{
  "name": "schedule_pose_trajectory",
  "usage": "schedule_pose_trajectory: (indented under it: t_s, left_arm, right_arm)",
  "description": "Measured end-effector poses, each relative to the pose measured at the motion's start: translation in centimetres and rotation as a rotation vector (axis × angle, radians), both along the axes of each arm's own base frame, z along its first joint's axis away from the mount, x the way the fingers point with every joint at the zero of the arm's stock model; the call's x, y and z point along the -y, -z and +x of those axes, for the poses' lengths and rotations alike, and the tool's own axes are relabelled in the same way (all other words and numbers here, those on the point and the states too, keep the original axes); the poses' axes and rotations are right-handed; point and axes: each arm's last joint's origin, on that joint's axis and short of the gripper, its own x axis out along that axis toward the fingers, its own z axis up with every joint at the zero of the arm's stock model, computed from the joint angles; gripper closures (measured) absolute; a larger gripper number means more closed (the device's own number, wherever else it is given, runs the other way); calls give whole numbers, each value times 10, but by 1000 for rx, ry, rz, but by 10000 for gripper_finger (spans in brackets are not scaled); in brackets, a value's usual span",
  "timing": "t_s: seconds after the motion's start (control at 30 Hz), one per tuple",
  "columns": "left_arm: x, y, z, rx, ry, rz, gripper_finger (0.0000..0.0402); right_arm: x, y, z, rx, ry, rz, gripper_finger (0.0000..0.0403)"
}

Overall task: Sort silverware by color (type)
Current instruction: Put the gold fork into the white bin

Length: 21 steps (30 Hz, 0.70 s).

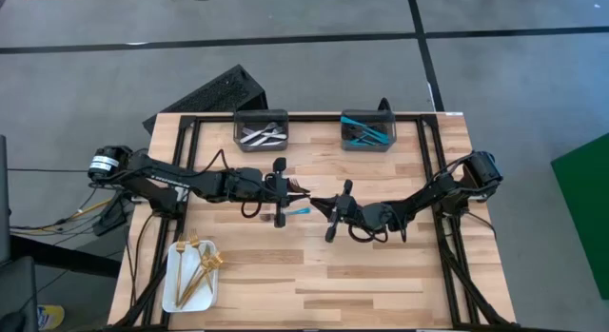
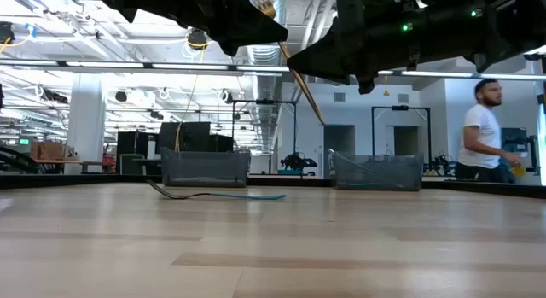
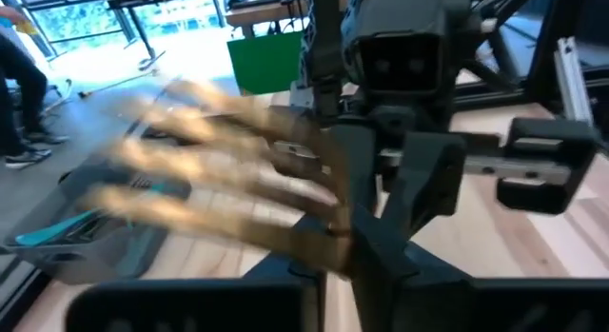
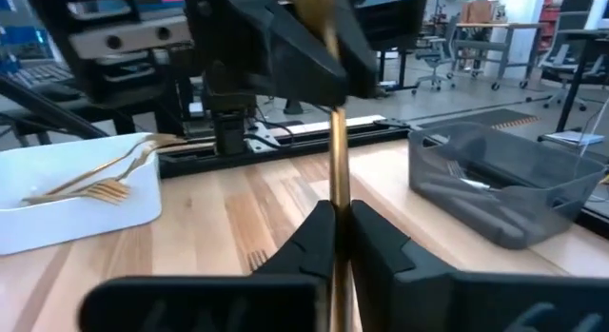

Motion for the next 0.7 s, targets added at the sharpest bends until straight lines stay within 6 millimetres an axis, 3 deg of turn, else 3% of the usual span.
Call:
schedule_pose_trajectory:
  t_s: [0.17, 0.3, 0.5, 0.7]
  left_arm:
    - [1, 2, -1, -25, 5, 2, 395]
    - [2, -2, -14, -216, -13, 8, 398]
    - [18, -23, -60, -591, -82, -124, 398]
    - [40, -34, -108, -851, -1, -460, 389]
  right_arm:
    - [0, 0, 0, 2, 5, 6, 309]
    - [-1, 5, -1, -34, -4, 30, 260]
    - [4, 12, 2, -83, -91, 120, 214]
    - [14, 6, 19, -157, -139, 157, 216]
